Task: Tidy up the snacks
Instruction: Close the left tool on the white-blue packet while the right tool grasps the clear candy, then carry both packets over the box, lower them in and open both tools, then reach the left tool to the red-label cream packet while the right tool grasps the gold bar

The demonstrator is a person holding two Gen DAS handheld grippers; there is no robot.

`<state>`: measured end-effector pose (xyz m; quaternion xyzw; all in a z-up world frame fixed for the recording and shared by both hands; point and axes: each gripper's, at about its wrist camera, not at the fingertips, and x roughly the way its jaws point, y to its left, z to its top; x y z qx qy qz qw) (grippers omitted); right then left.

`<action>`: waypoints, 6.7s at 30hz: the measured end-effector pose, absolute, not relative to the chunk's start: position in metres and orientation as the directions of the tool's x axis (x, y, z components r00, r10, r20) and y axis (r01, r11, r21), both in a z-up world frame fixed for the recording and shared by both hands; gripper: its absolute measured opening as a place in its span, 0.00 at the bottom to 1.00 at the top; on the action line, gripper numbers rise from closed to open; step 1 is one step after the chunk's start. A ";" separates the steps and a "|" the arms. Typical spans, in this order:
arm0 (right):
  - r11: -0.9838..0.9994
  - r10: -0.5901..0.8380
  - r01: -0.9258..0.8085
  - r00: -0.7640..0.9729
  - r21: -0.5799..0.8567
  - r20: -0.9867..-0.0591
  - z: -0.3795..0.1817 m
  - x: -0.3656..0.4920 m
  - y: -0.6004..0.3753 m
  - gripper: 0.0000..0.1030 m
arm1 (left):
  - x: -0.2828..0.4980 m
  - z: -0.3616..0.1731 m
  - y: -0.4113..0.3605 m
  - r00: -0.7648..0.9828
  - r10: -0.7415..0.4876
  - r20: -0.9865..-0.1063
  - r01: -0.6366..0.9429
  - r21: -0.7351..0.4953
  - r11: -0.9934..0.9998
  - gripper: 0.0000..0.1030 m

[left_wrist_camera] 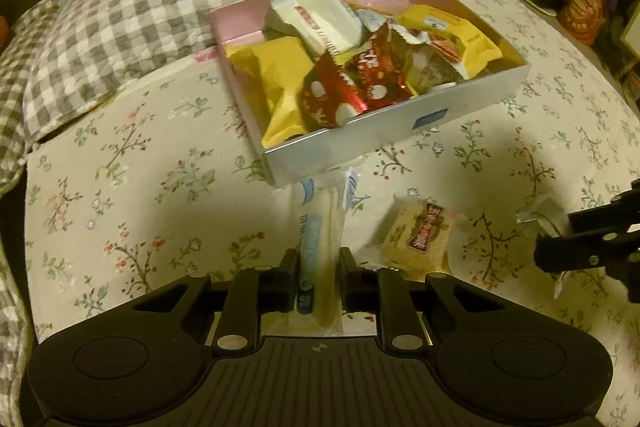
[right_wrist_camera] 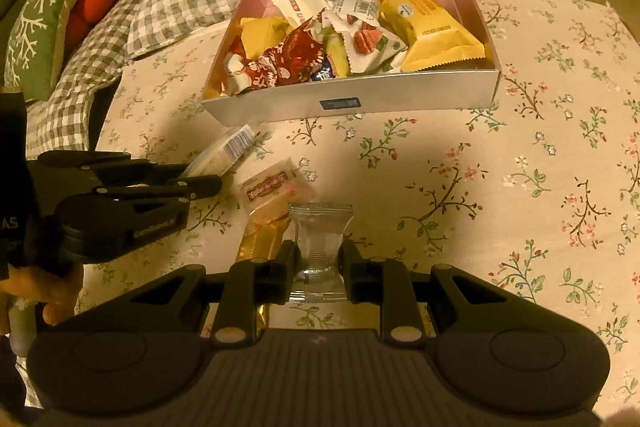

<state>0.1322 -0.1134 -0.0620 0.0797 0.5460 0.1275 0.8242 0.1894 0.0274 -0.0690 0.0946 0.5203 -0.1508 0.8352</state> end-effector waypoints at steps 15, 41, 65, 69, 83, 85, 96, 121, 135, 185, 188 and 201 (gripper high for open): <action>0.954 0.298 -0.124 0.380 0.271 -0.875 -0.062 0.132 -0.114 0.21 | 0.199 -0.086 0.029 0.406 -0.146 -0.902 0.318 -0.010 0.948 0.24; 0.943 0.319 -0.064 0.459 0.327 -0.829 -0.039 0.145 -0.150 0.21 | 0.183 -0.015 0.064 0.443 -0.515 -0.734 0.273 -0.437 0.857 0.16; 0.899 0.341 0.022 0.590 0.437 -0.732 -0.032 0.206 -0.192 0.21 | 0.251 -0.011 0.064 0.652 -0.490 -0.579 0.044 -0.616 0.786 0.16; 0.890 0.341 0.036 0.608 0.454 -0.717 -0.035 0.216 -0.198 0.21 | 0.262 -0.017 0.059 0.660 -0.475 -0.581 0.039 -0.605 0.795 0.16; 0.901 0.354 -0.038 0.641 0.432 -0.681 -0.041 0.240 -0.187 0.21 | 0.281 -0.033 0.026 0.680 -0.456 -0.574 0.091 -0.551 0.829 0.16; 0.902 0.359 -0.056 0.649 0.429 -0.671 -0.040 0.242 -0.183 0.21 | 0.281 -0.034 0.023 0.682 -0.451 -0.576 0.100 -0.537 0.838 0.20; 0.898 0.362 -0.068 0.675 0.435 -0.642 -0.032 0.242 -0.177 0.38 | 0.276 -0.018 0.035 0.713 -0.409 -0.569 0.074 -0.518 0.852 0.33; 0.908 0.336 0.008 0.580 0.418 -0.742 -0.023 0.203 -0.174 0.47 | 0.199 -0.025 0.009 0.587 -0.237 -0.774 0.136 -0.195 0.971 0.49; 0.925 0.278 0.101 0.477 0.366 -0.834 -0.034 0.186 -0.186 0.65 | 0.176 -0.063 -0.037 0.488 -0.198 -0.850 0.353 -0.016 0.935 0.64; 0.960 0.224 -0.228 0.263 0.166 -0.938 -0.107 0.138 -0.036 0.67 | 0.187 -0.044 0.058 0.495 0.009 -0.869 -0.048 -0.017 0.999 0.33; 0.964 0.170 -0.248 0.319 0.091 -0.932 -0.106 0.131 -0.024 0.44 | 0.188 -0.044 0.061 0.498 0.008 -0.867 -0.056 -0.023 0.998 0.33; 0.964 0.212 -0.231 0.360 0.133 -0.908 -0.082 0.131 -0.039 0.24 | 0.189 -0.040 0.057 0.519 -0.011 -0.855 -0.061 -0.050 0.997 0.33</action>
